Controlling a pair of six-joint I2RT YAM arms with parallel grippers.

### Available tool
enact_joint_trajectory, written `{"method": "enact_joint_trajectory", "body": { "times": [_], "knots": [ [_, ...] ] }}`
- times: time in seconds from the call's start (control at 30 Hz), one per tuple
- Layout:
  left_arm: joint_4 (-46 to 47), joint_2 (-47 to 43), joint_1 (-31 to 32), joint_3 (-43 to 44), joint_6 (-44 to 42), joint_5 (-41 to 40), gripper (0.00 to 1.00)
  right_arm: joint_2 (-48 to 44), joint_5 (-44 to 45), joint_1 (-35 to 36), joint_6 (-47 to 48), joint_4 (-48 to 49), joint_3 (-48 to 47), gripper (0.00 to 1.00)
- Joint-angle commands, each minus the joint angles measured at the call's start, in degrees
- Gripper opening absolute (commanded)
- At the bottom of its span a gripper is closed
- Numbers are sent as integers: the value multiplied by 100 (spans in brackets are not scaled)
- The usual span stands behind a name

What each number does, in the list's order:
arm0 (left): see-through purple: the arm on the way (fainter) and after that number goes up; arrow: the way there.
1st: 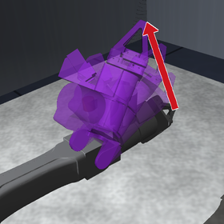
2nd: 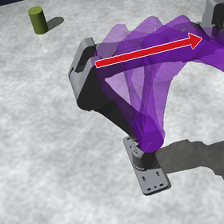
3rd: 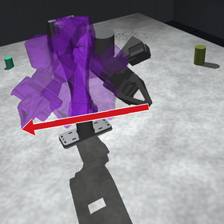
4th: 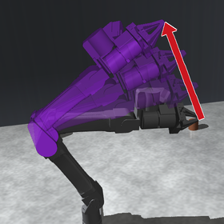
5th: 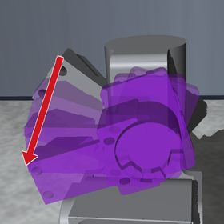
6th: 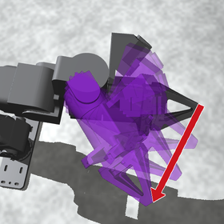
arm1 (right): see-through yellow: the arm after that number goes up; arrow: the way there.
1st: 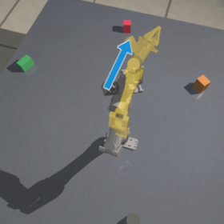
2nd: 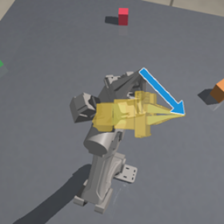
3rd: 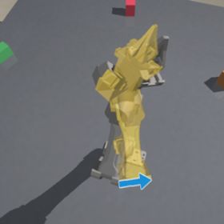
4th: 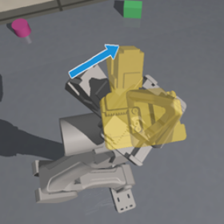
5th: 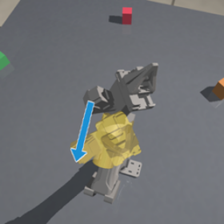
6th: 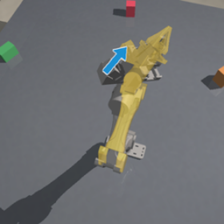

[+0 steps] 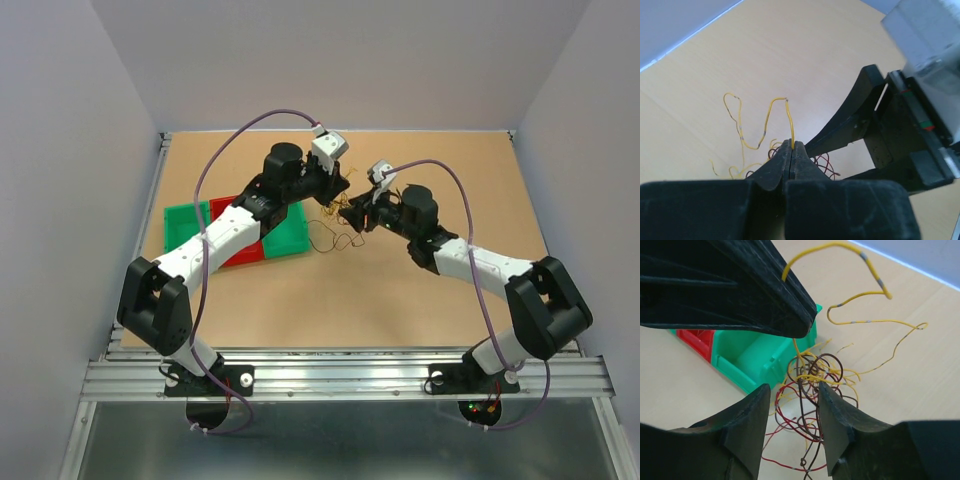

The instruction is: Untangle the cables

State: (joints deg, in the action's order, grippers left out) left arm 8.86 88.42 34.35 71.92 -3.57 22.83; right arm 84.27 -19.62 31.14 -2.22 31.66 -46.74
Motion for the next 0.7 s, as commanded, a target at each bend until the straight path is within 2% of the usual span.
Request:
{"method": "enact_joint_trajectory", "body": {
  "times": [0.0, 0.17, 0.27, 0.37, 0.47, 0.5, 0.6, 0.67],
  "knots": [
    [89, -264, -86, 164, 94, 266, 0, 256, -174, -11, 143, 517, -441, 48],
    [142, -422, -148, 427, 252, 485, 0, 643, -16, -2, 319, 517, -547, 45],
    [-208, -300, -148, 1077, 340, 582, 0, 819, -42, -11, 240, 543, -442, 40],
    [-761, -62, -139, 2199, 331, 617, 0, 881, -25, -11, 65, 875, -22, 37],
    [-1149, 96, -139, 2808, 191, 486, 0, 863, 343, -11, -77, 1140, 357, 28],
    [-1324, 114, -148, 3141, 156, 399, 0, 828, 449, -11, -86, 1158, 524, 20],
    [-1484, 149, -148, 3468, 85, -67, 0, 697, 941, -11, -191, 1141, 710, 5],
    [-1449, 105, -174, 3574, 155, -497, 0, 372, 1450, -11, -262, 1035, 912, 1]
  ]
}}
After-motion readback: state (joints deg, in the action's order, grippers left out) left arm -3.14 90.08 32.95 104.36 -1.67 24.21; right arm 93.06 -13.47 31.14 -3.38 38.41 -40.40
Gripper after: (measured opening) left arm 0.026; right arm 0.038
